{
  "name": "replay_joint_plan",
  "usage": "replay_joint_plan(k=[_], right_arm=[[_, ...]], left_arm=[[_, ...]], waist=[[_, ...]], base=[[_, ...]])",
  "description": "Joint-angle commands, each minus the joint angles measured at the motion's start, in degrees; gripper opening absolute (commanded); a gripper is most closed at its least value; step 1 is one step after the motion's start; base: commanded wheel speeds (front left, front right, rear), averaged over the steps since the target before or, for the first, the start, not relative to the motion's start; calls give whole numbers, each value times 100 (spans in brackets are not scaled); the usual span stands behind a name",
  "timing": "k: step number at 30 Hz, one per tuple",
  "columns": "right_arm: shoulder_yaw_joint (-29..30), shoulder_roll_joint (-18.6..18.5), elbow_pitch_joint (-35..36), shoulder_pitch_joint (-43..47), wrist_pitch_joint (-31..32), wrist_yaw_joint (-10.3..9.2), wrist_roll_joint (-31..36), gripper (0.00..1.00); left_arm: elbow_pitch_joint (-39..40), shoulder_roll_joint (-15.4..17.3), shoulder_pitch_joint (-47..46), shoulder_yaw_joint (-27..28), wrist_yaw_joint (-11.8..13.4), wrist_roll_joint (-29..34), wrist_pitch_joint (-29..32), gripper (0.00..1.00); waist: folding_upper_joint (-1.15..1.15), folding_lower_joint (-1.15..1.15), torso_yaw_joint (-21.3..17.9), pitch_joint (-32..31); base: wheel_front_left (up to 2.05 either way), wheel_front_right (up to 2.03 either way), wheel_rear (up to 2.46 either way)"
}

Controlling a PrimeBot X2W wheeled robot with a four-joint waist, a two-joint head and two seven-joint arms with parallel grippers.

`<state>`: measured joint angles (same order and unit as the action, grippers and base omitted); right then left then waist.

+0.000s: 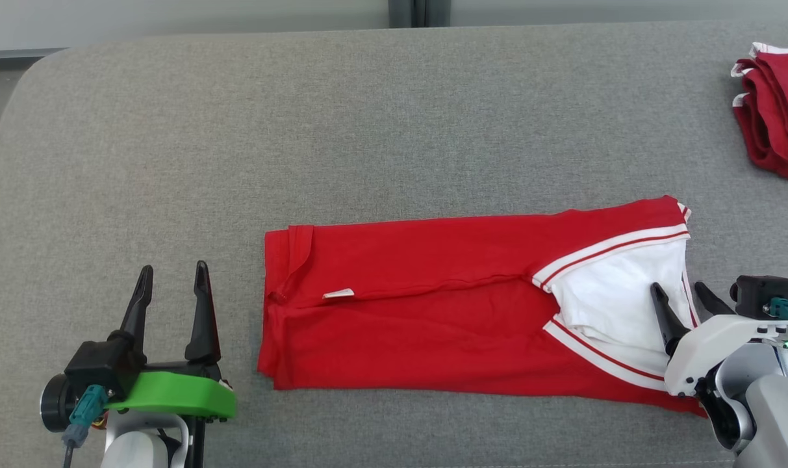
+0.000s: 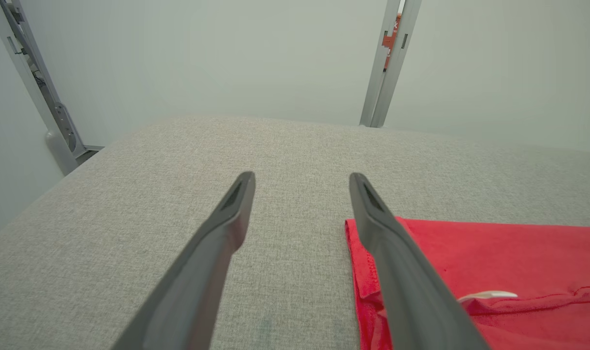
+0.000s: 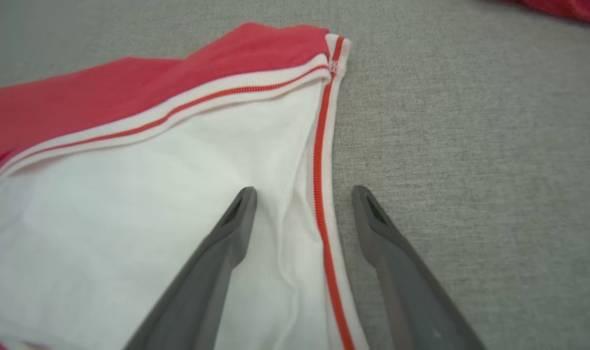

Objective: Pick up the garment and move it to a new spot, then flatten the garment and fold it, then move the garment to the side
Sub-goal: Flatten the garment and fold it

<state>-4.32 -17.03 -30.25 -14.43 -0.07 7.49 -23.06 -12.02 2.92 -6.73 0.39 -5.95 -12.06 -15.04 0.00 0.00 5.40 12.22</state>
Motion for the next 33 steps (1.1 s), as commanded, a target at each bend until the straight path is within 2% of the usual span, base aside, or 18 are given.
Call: replay_joint_plan(k=[1,2,3,4,5,14,22,27,33], right_arm=[[-32,-12,-119,-33,42,0,-31,100],[-88,-6,-183,-44,67,0,-63,100],[-135,8,-231,-42,99,0,-103,85],[-211,29,-272,-41,147,0,-167,38],[-268,43,-297,-50,166,1,-221,1],[-196,-199,-696,-258,38,-10,-615,0],[171,-677,-869,-285,-118,-5,-759,0],[144,-748,-644,-244,-10,-5,-775,0],[-37,-528,-7,-139,140,-2,-920,0]], left_arm=[[29,2,81,-1,49,-61,-15,100],[34,2,95,-4,58,-60,-15,100],[40,2,100,-5,71,-61,-15,100],[47,2,107,-3,88,-62,-15,100],[49,2,117,2,89,-55,-15,100],[37,2,192,48,107,71,-15,100],[58,3,353,147,111,155,-15,100],[51,3,418,146,125,100,-15,100],[53,4,448,132,166,56,-15,100]], waist=[[0,0,29,0],[0,0,31,-5],[0,0,30,-9],[0,0,26,-14],[0,0,18,-22],[0,0,-123,-226],[0,0,-312,-482],[0,0,-408,-545],[0,0,-486,-569]], base=[[0,0,0],[0,0,0],[0,0,0],[0,0,0],[0,0,0],[0,0,0],[0,0,0],[0,0,0],[0,0,0]])
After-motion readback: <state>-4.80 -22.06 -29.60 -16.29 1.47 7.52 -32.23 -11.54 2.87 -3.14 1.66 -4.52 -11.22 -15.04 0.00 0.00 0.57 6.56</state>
